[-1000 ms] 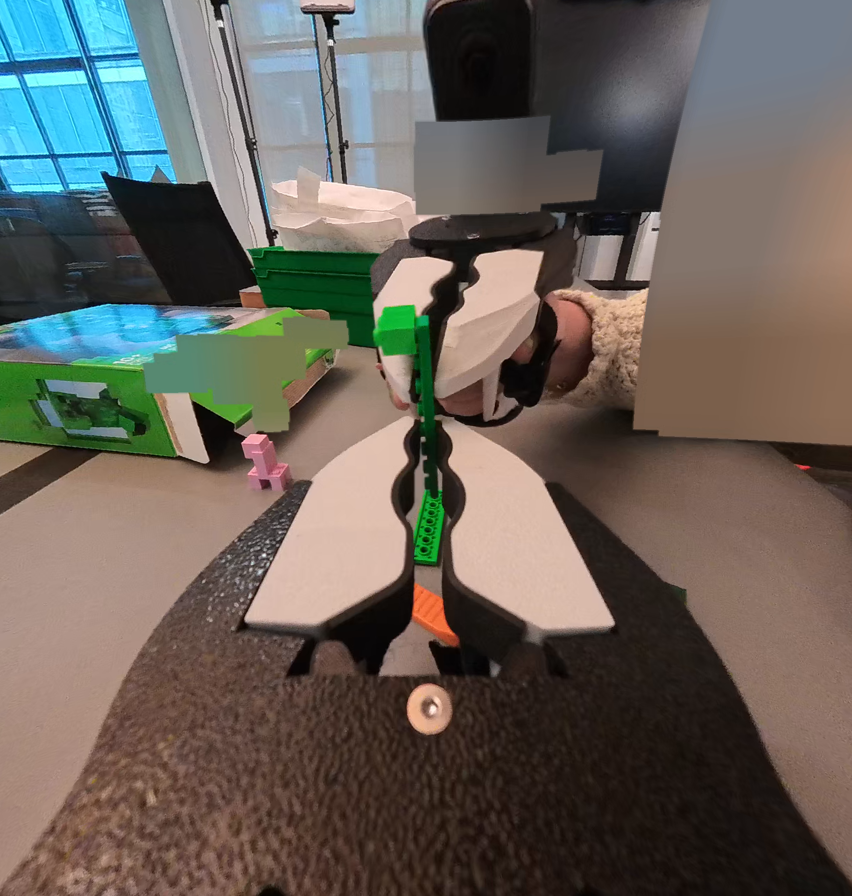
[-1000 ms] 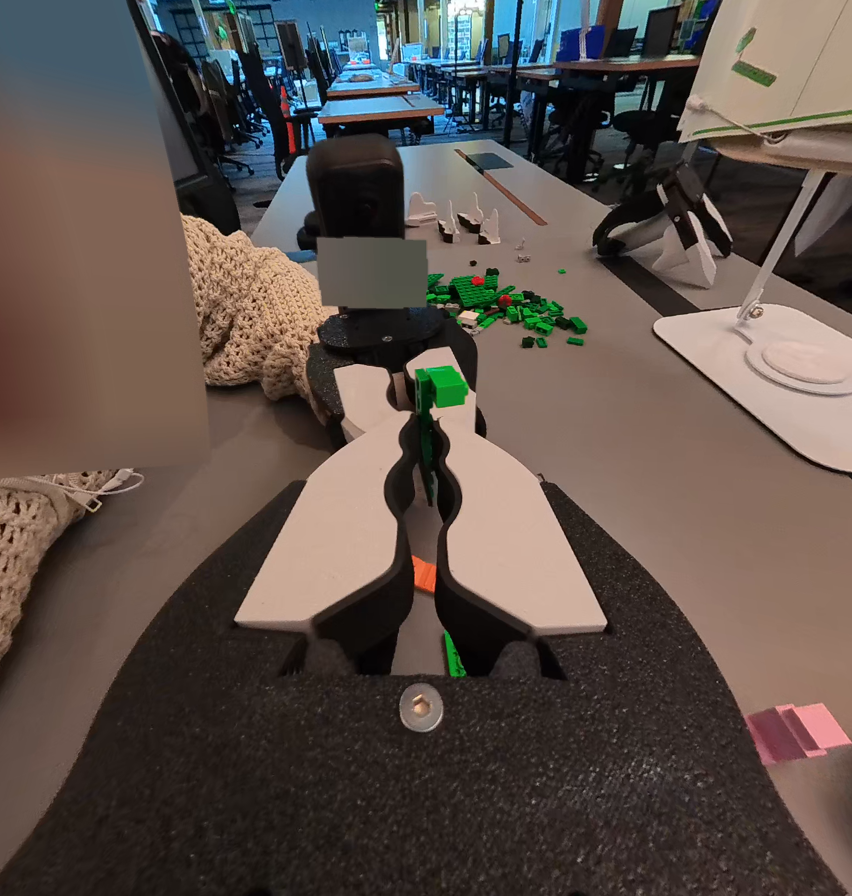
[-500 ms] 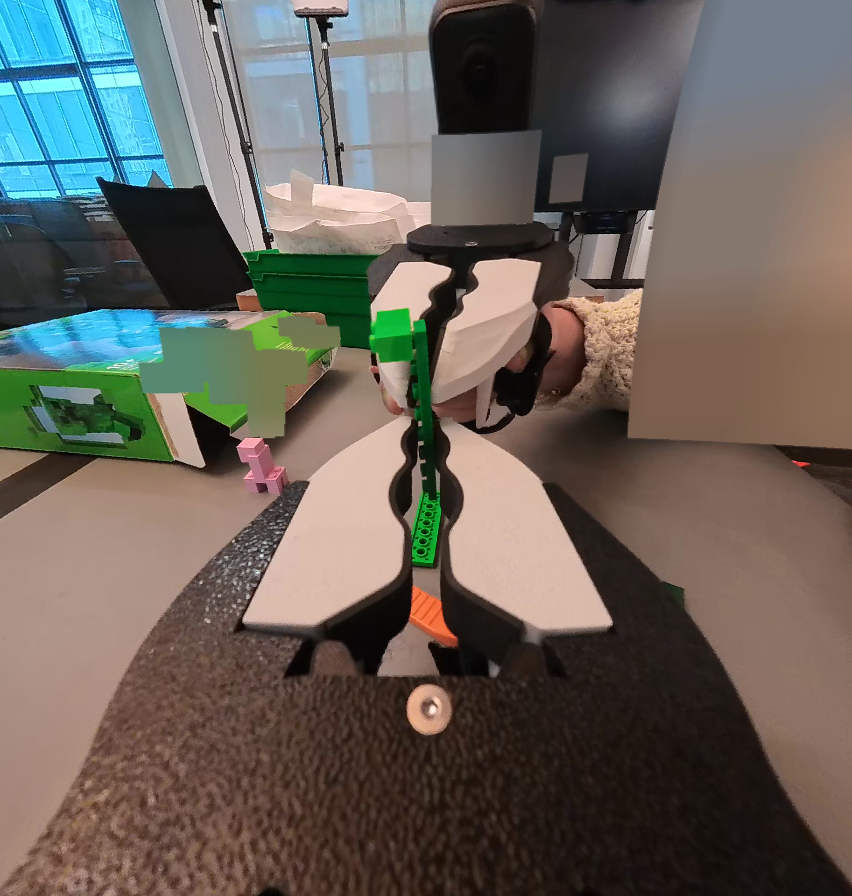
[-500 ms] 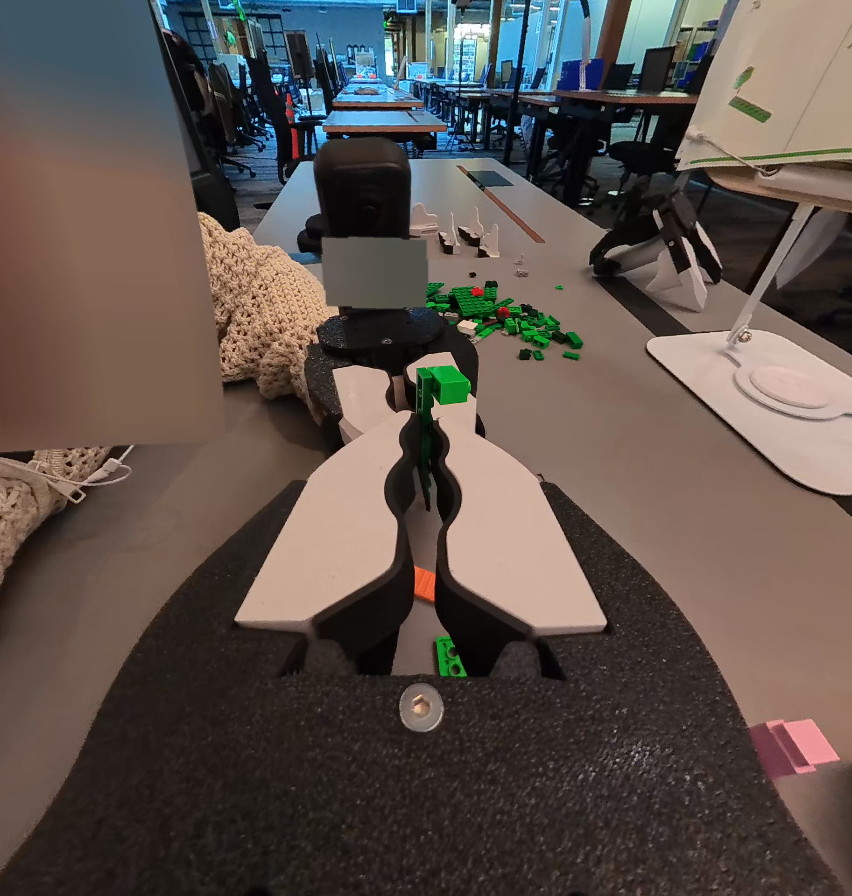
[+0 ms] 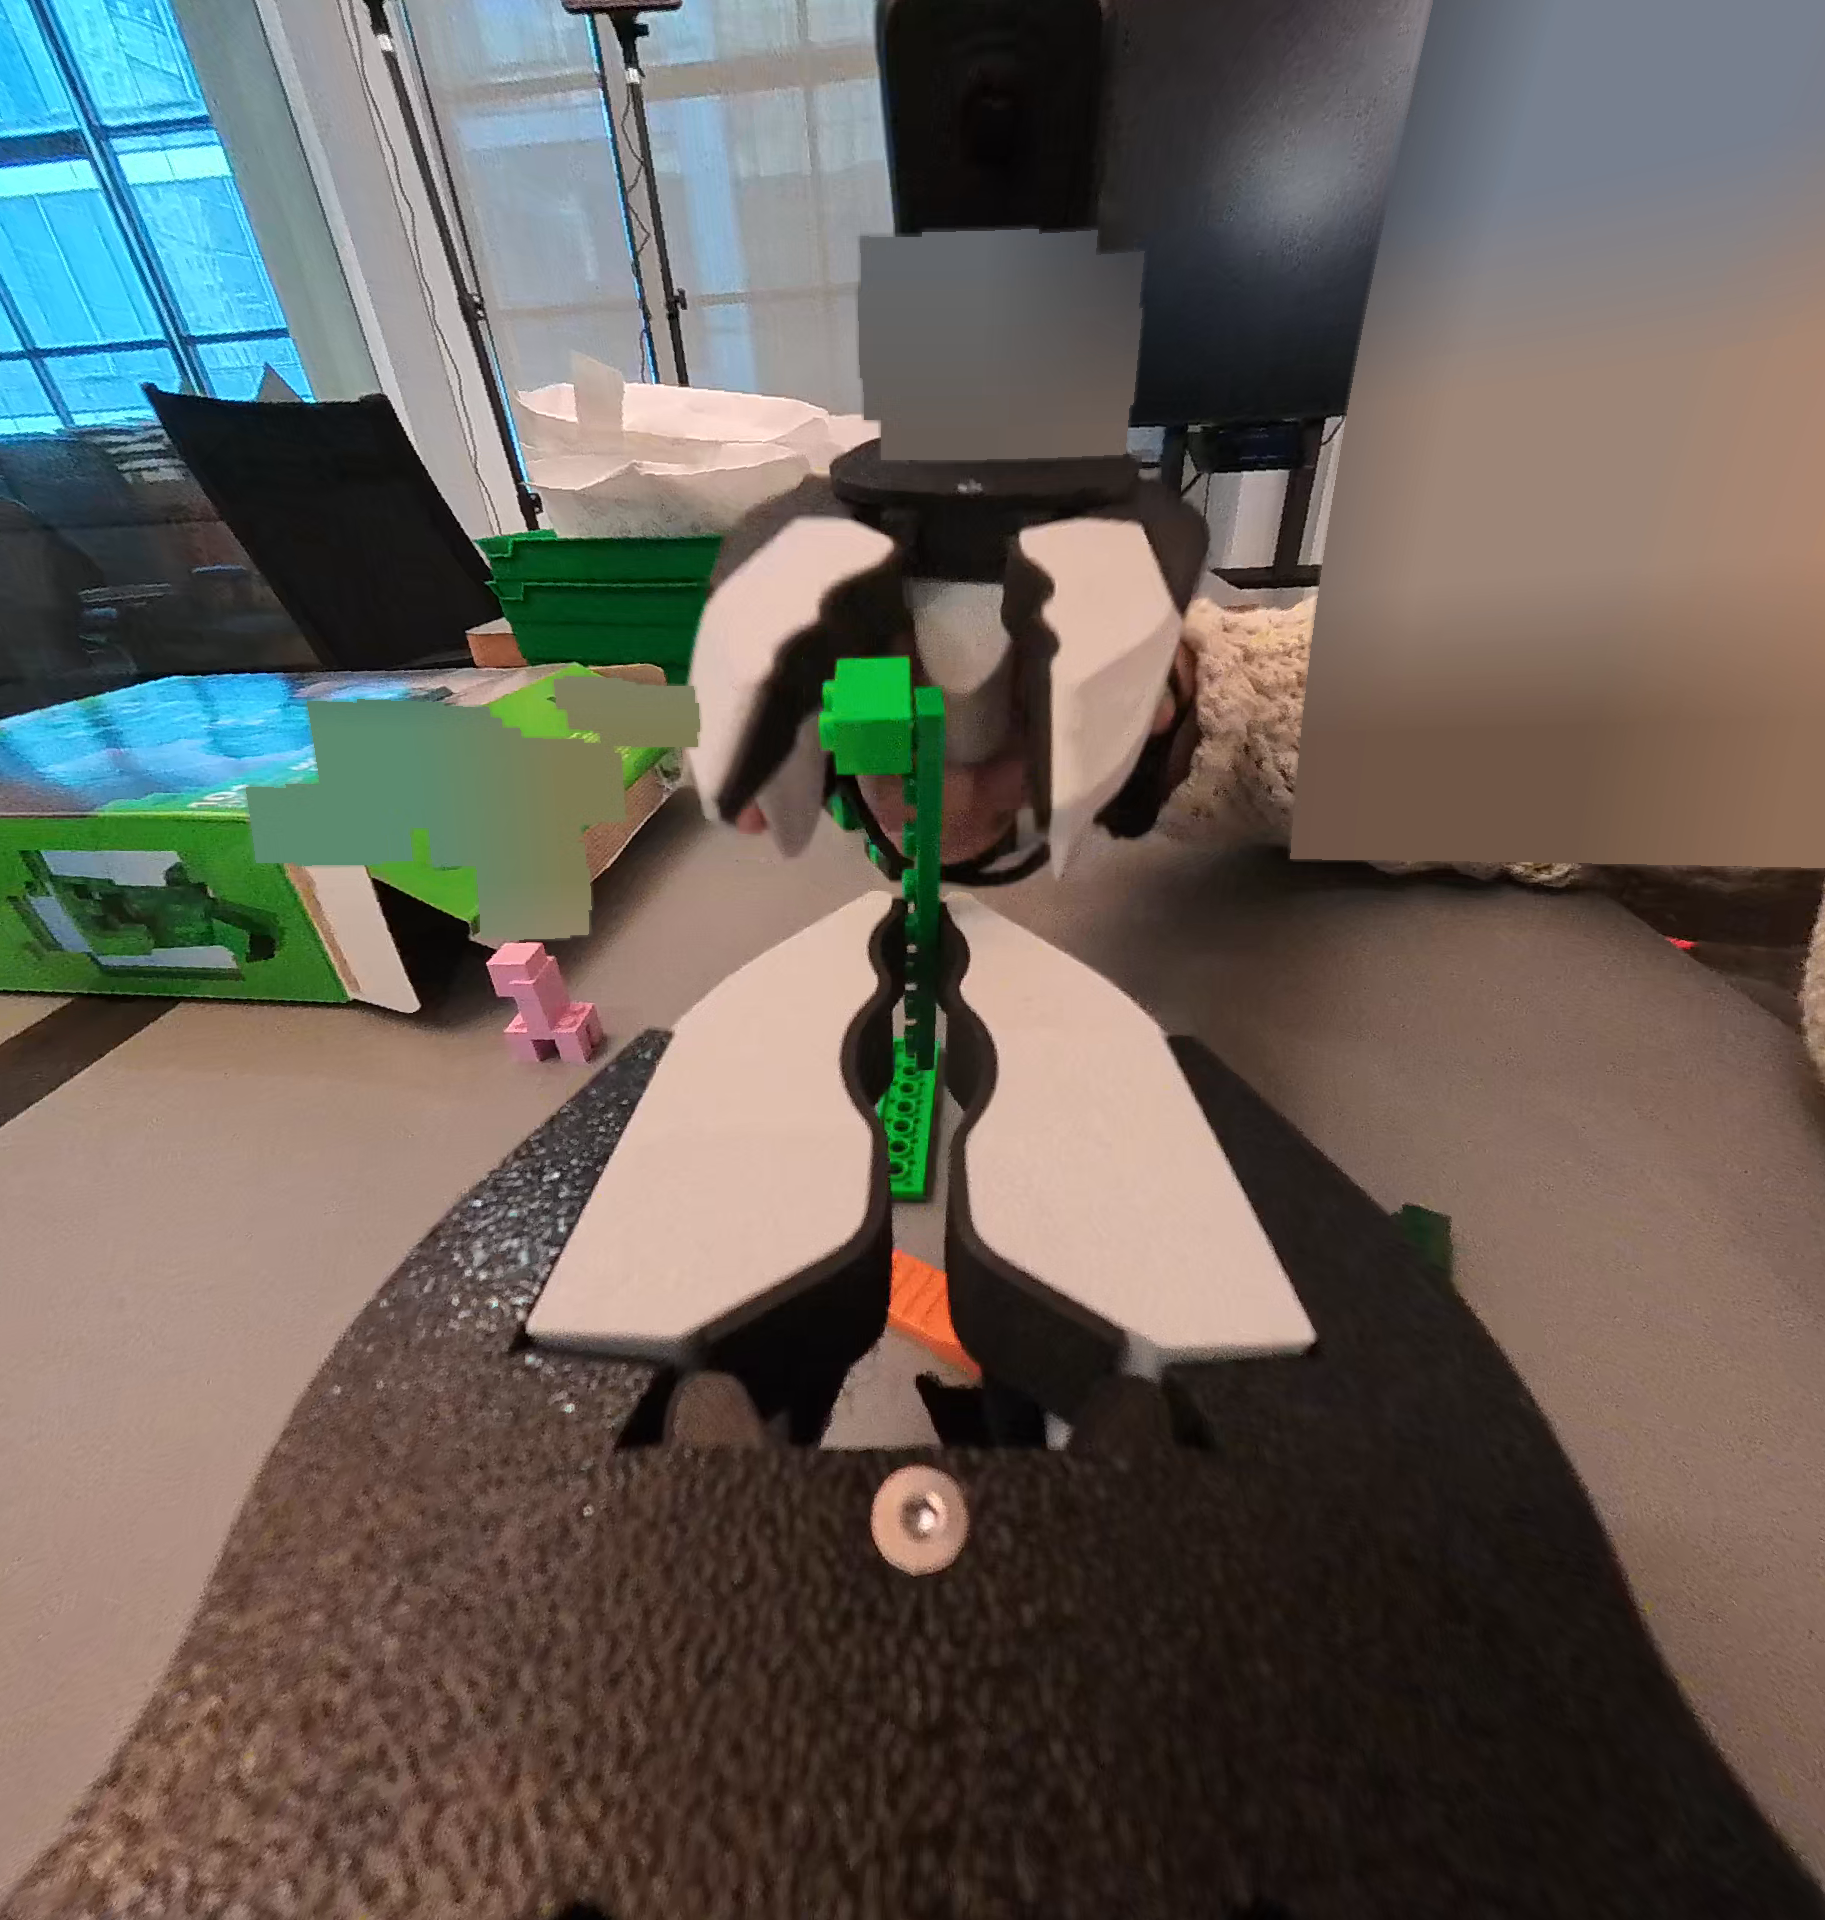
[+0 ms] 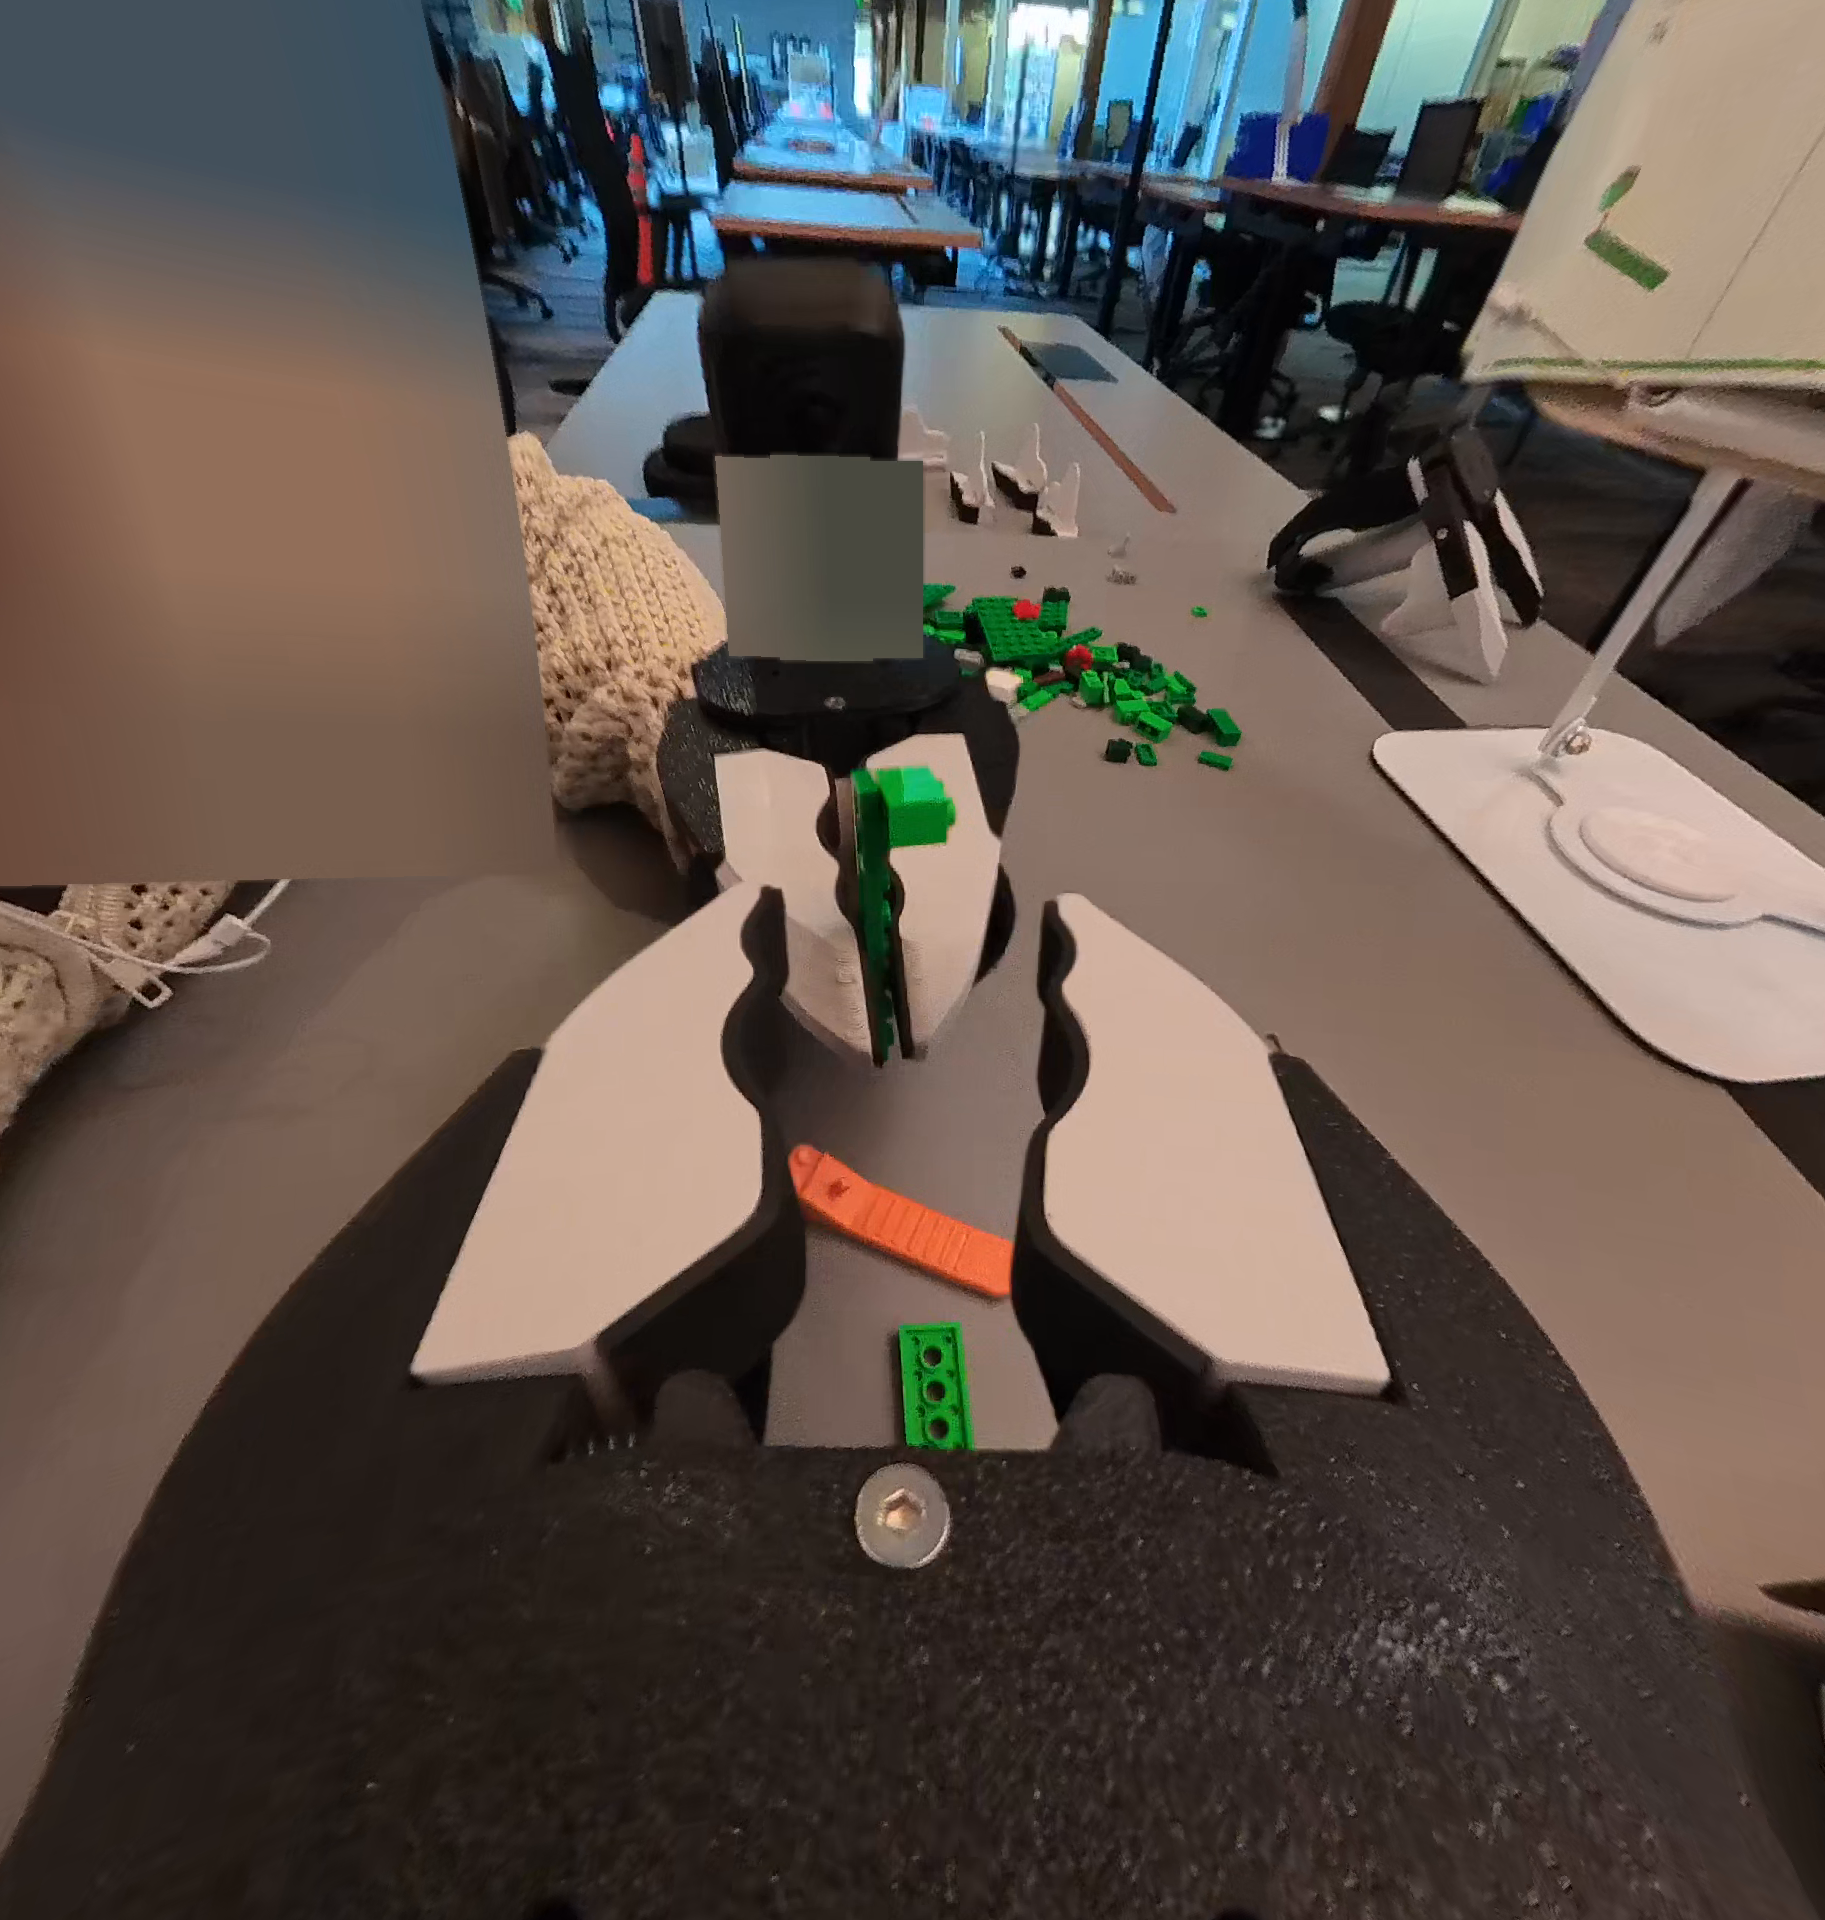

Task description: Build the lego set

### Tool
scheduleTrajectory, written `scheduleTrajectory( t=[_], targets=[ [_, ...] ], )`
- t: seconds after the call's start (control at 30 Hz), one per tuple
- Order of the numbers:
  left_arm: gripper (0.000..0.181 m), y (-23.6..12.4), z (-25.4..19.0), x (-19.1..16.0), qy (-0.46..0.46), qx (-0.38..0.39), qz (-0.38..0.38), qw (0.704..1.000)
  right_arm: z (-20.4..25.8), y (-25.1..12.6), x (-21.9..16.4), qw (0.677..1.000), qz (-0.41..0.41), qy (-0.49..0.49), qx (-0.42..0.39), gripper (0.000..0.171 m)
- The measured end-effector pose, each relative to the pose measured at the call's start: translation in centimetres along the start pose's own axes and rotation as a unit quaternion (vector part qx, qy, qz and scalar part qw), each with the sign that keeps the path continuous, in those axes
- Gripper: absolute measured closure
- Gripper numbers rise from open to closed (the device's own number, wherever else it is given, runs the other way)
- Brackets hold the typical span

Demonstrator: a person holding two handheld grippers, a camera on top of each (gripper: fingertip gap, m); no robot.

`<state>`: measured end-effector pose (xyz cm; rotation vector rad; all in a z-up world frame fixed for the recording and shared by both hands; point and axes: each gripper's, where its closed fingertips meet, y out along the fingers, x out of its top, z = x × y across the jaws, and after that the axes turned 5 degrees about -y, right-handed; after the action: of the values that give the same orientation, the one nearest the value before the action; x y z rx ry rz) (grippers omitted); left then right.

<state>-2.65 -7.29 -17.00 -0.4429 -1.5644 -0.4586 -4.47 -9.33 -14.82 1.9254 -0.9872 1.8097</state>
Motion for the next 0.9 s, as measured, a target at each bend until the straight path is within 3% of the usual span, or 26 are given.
scheduleTrajectory(
  t=[0.2,0.43,0.9],
  targets=[
    [0.178,0.2,-0.9,-0.5,0.022,-0.027,0.020,0.999,1.0,-0.1,1.4,0.998,-0.014,-0.058,-0.006,0.138],
    [0.178,0.3,-1.4,-0.8,0.042,-0.036,0.029,0.998,1.7,0.3,1.1,0.998,-0.009,-0.059,0.009,0.154],
    [0.178,0.3,-2.7,-1.2,0.062,-0.074,0.039,0.995,3.1,0.1,0.8,0.995,-0.014,-0.083,0.060,0.157]
  ],
)
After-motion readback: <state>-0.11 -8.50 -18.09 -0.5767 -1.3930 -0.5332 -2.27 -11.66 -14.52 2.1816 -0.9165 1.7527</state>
